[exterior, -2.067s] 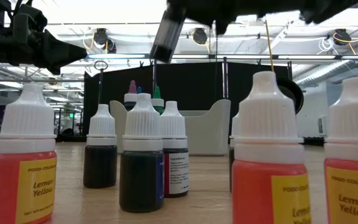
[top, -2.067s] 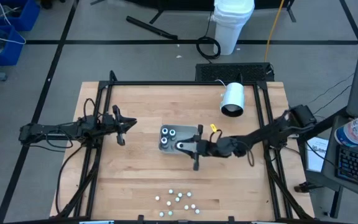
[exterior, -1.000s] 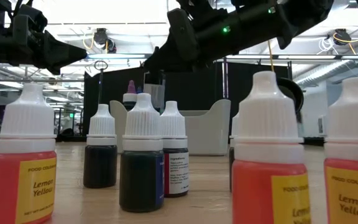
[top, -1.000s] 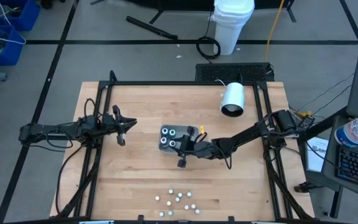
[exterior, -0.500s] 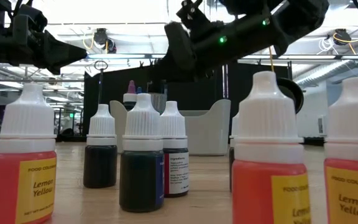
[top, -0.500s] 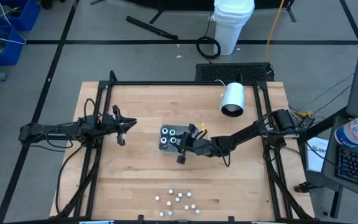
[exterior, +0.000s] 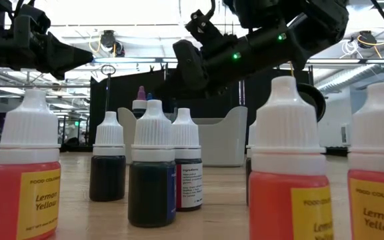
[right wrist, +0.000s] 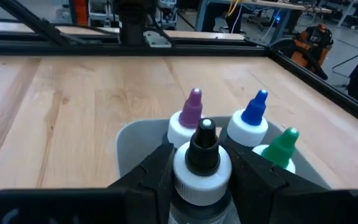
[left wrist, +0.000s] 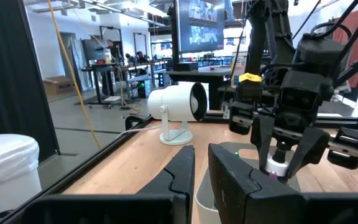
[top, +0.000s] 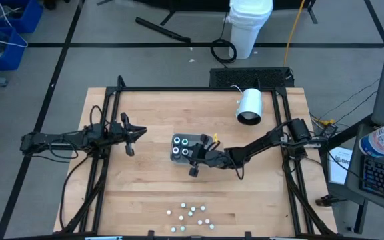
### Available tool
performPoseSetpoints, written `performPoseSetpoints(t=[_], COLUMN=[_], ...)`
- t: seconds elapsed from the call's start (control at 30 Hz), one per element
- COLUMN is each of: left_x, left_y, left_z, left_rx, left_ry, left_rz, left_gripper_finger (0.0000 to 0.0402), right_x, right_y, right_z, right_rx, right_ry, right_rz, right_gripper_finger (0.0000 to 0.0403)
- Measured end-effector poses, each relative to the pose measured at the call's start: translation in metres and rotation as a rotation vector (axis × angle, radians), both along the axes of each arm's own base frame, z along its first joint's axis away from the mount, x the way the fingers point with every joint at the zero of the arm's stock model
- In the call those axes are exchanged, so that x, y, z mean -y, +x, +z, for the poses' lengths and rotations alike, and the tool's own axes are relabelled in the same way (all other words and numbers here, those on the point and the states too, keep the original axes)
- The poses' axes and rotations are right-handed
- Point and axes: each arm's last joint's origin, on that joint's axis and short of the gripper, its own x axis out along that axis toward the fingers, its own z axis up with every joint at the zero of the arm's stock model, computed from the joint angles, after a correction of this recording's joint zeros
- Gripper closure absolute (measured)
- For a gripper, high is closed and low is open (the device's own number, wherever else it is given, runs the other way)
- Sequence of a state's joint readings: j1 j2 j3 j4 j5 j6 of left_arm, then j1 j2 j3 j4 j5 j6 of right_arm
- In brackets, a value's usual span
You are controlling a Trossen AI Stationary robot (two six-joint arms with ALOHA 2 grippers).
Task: Pick & Place food coloring
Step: Put the black food coloring bottle into the gray bin
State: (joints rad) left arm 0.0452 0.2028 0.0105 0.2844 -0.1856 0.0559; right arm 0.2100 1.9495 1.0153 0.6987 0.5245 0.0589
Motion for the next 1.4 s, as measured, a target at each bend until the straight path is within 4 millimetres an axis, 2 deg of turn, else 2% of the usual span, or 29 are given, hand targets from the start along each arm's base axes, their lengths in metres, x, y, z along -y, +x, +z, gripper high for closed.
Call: performPoseSetpoints(t=[0.47,0.73,1.07,1.4], left_x=[0.0,0.0,0.0,0.0], left_y=[0.0,0.0,0.0,0.0], left_z=[0.0,0.001,0.0,0.0], left_rx=[0.005,0.007,0.005,0.005], left_ry=[0.0,0.0,0.0,0.0], left_rz=[0.0,0.0,0.0,0.001], left_gripper_finger=[0.035,0.035,0.035,0.035], right_x=[0.001,0.007,0.007,0.005], right_y=[-0.001,0.004,0.004,0.005], right_z=[-0.003,-0.015,-0.015,-0.01], right_rx=[-0.03,-0.018,-0.026,0.013], right_ry=[0.015,0.026,0.023,0.013], right_rz=[-0.01,-0.029,0.0,0.013], right_gripper_finger=[0.0282,0.0283,0.0275,0.0218])
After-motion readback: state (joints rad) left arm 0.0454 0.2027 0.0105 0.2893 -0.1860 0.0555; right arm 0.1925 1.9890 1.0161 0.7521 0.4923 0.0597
